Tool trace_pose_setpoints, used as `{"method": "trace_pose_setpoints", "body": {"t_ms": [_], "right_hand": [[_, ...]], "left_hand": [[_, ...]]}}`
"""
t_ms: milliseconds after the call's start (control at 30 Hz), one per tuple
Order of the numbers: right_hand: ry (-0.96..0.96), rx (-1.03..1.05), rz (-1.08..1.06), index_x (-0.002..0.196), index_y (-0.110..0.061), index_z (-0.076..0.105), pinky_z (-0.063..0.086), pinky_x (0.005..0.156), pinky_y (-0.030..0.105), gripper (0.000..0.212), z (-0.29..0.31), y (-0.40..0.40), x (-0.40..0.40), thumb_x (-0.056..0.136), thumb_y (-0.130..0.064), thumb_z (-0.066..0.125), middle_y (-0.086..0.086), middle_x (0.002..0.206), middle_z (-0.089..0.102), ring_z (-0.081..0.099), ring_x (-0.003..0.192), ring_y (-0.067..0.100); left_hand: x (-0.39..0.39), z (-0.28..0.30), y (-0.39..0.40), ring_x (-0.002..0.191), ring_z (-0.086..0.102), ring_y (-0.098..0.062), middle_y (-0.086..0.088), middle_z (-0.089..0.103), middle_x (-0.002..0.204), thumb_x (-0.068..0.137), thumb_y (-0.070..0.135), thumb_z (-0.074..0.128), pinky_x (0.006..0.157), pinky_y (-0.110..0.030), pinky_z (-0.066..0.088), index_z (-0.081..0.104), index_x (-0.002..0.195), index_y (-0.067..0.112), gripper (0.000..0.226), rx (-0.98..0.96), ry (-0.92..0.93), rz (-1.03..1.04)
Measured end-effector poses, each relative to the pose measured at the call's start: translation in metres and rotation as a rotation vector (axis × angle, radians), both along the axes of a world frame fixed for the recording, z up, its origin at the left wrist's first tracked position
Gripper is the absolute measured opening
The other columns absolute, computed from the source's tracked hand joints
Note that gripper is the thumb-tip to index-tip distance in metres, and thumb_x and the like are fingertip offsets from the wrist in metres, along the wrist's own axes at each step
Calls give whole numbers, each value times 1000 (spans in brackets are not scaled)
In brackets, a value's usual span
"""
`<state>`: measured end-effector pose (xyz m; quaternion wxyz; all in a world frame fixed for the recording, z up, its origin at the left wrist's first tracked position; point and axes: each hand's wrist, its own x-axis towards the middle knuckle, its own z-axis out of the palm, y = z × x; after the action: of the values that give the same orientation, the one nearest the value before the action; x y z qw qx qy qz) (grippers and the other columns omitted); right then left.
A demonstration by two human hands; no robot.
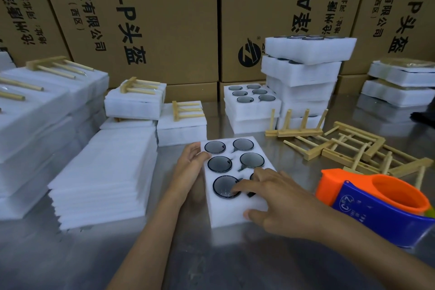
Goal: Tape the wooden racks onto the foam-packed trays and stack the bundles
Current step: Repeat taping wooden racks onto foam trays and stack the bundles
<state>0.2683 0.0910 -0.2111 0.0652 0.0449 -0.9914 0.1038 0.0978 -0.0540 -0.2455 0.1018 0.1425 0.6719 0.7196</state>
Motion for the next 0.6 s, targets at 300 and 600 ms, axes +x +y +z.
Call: {"method": "trace_pose_setpoints", "body": {"t_ms": [300,600], "right_hand": [[-25,14,12,131,-45,44,22,83,26,43,3,-2,-1,89,-45,55,-14,98,37,40,104,10],[-68,-140,29,130,-47,46,42,95,27,46,10,-1,5,87,-48,62,-21,107,50,43,111,2]], "left_hand": [[1,-1,5,112,62,-15,-2,64,127,95,14,61,77,-7,47,53,127,16,33,-100,73,32],[6,1,6,87,61,11,0,65,122,97,13,58,67,0,42,57,117,21,22,-145,93,22]]}}
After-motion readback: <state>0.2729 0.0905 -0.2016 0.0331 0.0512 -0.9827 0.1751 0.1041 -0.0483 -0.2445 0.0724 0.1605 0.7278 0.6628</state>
